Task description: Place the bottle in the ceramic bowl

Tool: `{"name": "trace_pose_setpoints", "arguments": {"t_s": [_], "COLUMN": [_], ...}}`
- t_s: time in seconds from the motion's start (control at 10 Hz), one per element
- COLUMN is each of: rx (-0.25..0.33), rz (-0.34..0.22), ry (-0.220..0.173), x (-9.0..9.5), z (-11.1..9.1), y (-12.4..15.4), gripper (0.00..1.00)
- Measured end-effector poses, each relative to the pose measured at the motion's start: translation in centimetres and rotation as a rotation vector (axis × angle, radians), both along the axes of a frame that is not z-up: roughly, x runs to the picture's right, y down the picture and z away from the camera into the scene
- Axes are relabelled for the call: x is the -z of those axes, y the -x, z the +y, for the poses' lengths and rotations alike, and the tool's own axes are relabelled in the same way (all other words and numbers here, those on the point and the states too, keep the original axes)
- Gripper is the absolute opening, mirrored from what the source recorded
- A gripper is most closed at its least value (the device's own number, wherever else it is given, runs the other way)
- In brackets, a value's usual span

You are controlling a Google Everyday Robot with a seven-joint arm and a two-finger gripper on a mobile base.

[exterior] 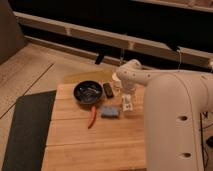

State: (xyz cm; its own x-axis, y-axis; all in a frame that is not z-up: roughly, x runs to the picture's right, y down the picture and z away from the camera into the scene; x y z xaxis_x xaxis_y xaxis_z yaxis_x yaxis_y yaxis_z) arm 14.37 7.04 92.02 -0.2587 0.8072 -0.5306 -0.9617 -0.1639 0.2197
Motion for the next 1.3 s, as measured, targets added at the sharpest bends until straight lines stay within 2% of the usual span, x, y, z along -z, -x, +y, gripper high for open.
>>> {"name": "trace_pose_setpoints", "arguments": {"t_s": [0.3, 0.4, 0.8, 1.0, 1.2, 1.3], "rx": [0.000, 0.003, 0.008, 0.007, 0.035, 0.065], "rz": [-0.011, -0.010, -0.014, -0.023, -0.044, -0.062], "ry": [0.046, 0.057, 0.062, 0.028, -0.020, -0.055], "x": [-1.4, -1.8, -2.4, -1.6, 0.0, 1.4], "z": [1.8, 2.2, 2.5, 1.3, -0.1, -1.1], "y": [0.3, 0.1, -0.2, 0.4, 1.9, 3.4], "gripper": [0.64, 0.58, 0.19, 0.02, 0.00, 0.00]}}
